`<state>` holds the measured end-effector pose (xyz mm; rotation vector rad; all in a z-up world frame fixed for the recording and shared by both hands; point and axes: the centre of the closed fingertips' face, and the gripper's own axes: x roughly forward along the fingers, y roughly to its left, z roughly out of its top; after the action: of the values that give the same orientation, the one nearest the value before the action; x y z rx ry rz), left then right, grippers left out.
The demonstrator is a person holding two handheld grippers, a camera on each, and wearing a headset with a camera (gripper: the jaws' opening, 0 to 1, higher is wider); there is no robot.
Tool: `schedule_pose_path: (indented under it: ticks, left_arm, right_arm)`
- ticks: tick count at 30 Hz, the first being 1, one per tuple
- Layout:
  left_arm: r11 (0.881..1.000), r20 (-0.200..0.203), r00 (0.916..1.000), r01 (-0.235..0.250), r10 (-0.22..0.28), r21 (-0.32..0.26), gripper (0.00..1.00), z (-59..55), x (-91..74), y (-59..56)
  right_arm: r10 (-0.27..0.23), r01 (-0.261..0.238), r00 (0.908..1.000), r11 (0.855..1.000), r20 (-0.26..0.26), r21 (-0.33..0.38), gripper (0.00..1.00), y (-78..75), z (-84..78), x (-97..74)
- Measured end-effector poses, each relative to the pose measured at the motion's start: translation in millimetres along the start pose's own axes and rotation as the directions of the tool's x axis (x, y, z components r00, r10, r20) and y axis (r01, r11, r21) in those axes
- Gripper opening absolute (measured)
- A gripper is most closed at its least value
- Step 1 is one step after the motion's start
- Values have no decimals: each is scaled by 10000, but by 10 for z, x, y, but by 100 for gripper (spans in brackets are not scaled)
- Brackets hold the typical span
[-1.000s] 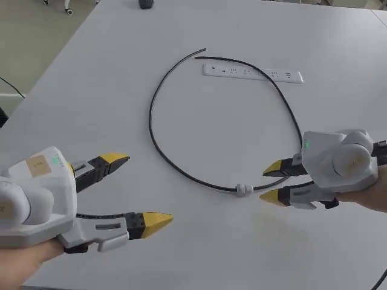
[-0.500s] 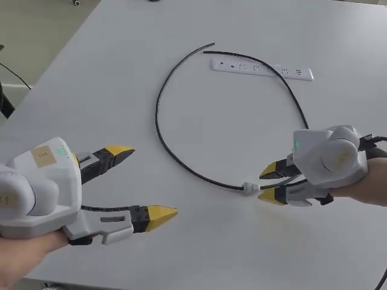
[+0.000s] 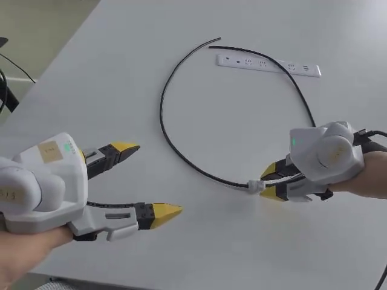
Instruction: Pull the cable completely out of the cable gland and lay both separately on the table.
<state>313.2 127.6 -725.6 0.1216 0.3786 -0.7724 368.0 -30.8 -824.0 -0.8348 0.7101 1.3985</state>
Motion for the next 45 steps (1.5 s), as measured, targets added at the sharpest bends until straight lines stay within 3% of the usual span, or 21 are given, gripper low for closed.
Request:
schedule_pose_path:
  ticks: [18,30,45]
  left_arm:
    - [10000,-142,9999,84,-83,27,77,-14,42,0]
    - [9997,-155,9997,202,-200,153,77,39,82,-29]
    - [9956,-78,9979,644,-640,683,75,205,219,-113]
  right_arm:
    - [105,-105,9999,9998,0,-177,9,-38,4,43]
    - [65,-65,9998,10000,197,18,8,-46,-6,48]
    - [-842,840,9950,9965,545,56,7,-119,122,-188]
